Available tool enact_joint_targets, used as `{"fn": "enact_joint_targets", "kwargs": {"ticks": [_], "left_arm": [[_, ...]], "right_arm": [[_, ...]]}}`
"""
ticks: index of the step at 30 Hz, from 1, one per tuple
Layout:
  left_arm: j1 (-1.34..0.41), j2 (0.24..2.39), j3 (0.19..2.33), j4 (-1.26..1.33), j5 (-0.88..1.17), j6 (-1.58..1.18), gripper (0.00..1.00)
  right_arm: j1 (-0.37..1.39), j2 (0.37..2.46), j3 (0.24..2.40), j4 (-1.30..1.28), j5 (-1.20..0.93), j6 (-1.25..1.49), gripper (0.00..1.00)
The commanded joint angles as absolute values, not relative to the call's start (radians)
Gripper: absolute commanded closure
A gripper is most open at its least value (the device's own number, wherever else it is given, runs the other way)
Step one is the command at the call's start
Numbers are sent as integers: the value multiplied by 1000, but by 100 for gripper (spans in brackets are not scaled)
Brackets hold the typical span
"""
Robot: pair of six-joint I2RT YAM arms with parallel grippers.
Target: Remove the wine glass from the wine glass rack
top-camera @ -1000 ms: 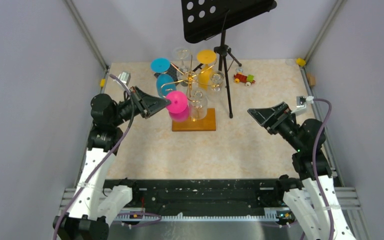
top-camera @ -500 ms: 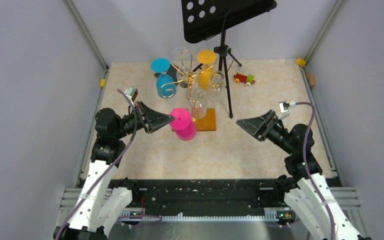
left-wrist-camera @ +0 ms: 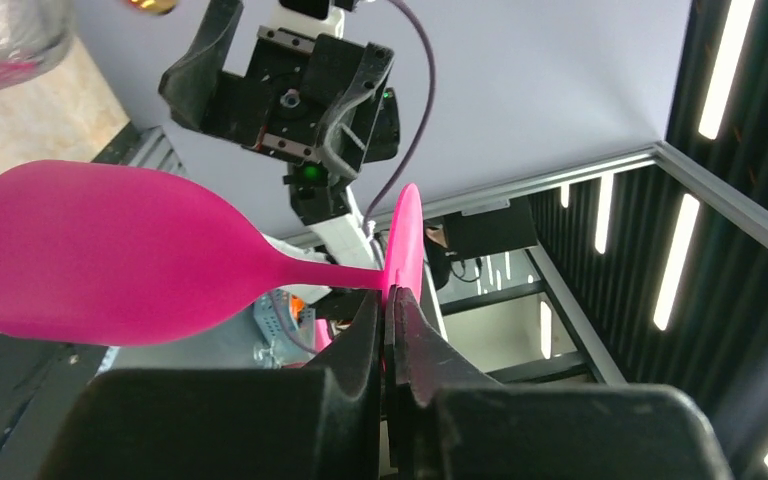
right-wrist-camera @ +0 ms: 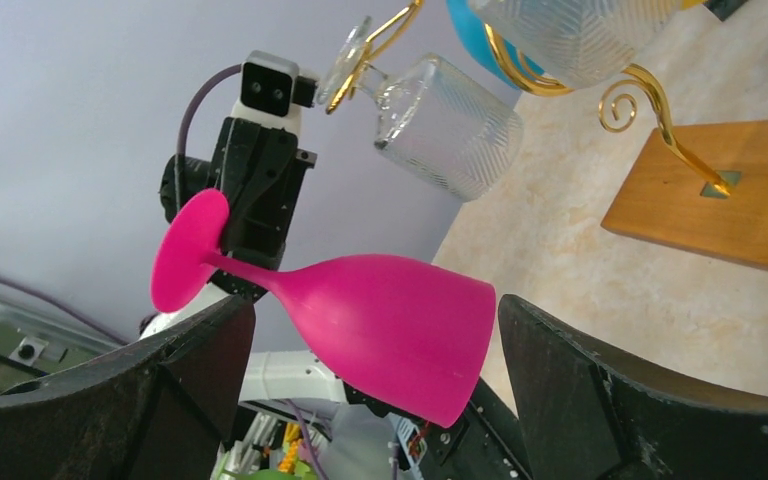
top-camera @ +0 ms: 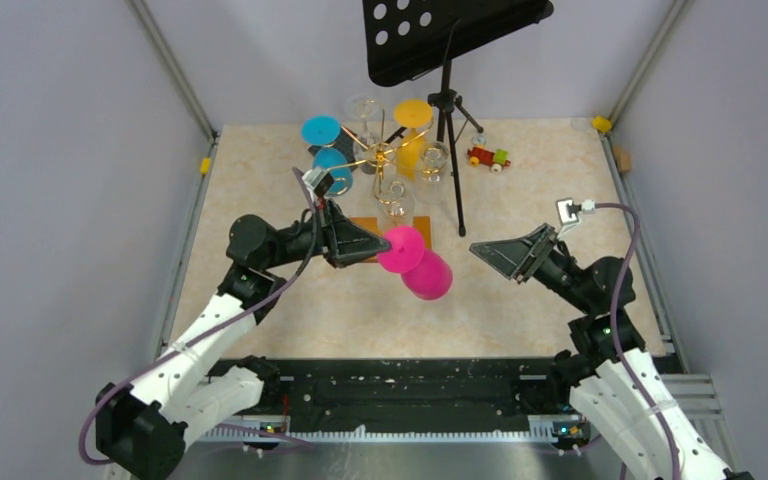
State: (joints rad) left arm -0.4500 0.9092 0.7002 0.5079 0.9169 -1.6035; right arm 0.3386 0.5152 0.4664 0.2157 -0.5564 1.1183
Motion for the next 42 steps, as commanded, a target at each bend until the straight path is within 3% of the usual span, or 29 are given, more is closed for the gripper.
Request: {"fn": "enact_joint_targets", "kwargs": {"ticks": [1,14,22,25,35,42], "left_arm": [[-492,935,796,719,827,-1668,100],[-549,1008,917,869,653,-1751,100],[-605,1050,943,919,628,-1747,100],[-617,1058,941,961,612,-1775,100],[-691,1084,950,1066,552,-1857,100],[-706,1118,959,1104,562,-1865,100]], "right_arm": [[348,482,527,307,-586,1093,6],[348,474,496,610,-616,1301,6],[350,590,472,1057,-682,1489,15],[351,603,462,1215,-662,1521,23],[352,629,522,1371,-663,1527,44],[354,675,565,1422,-673,1514,72]]}}
